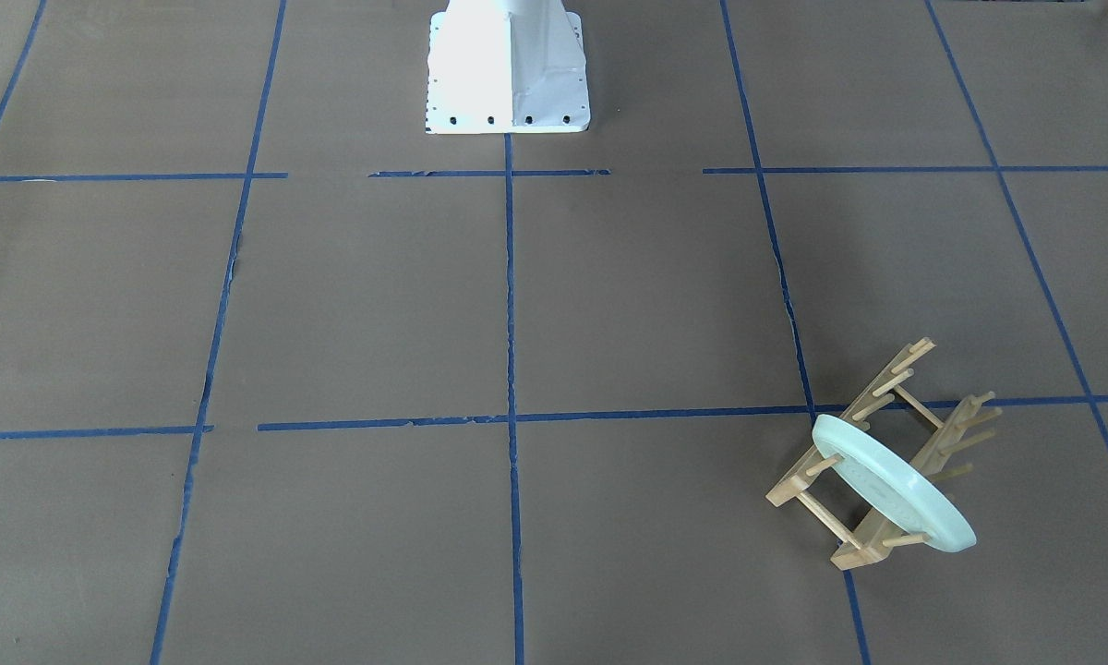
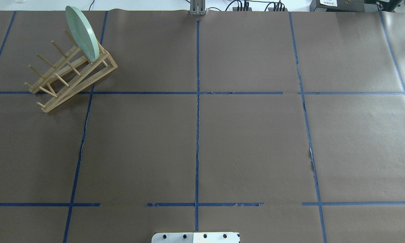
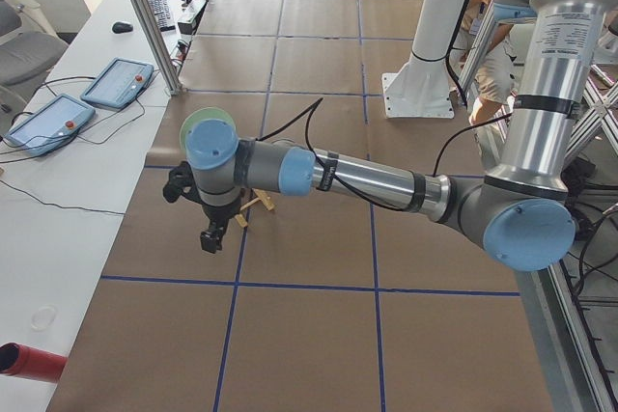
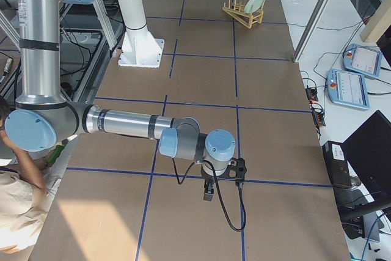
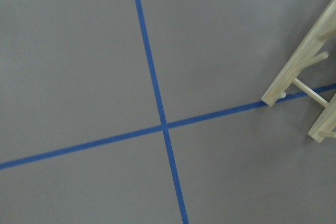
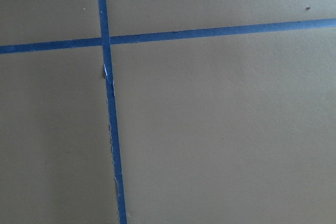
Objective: Place plate on table
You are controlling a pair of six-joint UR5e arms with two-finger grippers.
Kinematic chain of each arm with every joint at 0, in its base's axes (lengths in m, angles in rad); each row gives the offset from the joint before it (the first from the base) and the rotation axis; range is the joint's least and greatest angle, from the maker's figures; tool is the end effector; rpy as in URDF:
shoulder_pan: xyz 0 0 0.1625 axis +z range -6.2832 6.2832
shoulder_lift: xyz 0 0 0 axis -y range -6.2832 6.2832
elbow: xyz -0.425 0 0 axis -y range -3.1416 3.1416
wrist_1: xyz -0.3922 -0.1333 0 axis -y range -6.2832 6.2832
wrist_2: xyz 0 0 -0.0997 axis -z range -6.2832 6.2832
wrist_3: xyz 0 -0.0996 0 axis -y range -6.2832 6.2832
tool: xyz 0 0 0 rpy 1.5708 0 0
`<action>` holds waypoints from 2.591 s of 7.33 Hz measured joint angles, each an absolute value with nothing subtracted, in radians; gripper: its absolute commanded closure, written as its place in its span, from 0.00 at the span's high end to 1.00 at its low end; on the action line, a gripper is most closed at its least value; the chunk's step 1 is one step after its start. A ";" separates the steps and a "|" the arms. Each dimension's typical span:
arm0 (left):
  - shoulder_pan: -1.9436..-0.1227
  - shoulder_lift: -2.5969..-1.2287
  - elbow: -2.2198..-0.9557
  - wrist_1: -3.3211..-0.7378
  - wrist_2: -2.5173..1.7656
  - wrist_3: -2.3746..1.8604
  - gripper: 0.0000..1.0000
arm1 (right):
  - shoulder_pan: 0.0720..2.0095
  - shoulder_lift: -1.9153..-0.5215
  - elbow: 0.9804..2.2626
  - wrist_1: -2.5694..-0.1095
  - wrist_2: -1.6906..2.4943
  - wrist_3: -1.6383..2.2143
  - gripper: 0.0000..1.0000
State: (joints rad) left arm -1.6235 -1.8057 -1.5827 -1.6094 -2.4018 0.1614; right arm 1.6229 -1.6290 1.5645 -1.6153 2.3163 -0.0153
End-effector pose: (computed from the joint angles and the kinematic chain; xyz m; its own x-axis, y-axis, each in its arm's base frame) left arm -0.0909 -0.5898 0.5164 0.6834 0.3239 -0.6543 -0.0600 0.9181 0.3918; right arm 0.0895 -0.4538 0.6957 0.7306 0.0968 0.6759 -0.0406 0.9943 -0.0985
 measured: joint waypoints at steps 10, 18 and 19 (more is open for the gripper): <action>-1.206 -2.074 -1.278 -2.696 -2.177 -1.814 0.89 | 1.623 -1.629 1.565 -1.615 2.316 -0.015 1.00; -1.152 -2.102 -1.254 -2.723 -2.102 -1.904 0.00 | 1.623 -1.629 1.565 -1.615 2.316 -0.015 1.00; -1.169 -2.102 -1.273 -2.720 -2.119 -1.905 0.00 | 1.623 -1.629 1.565 -1.615 2.316 -0.015 1.00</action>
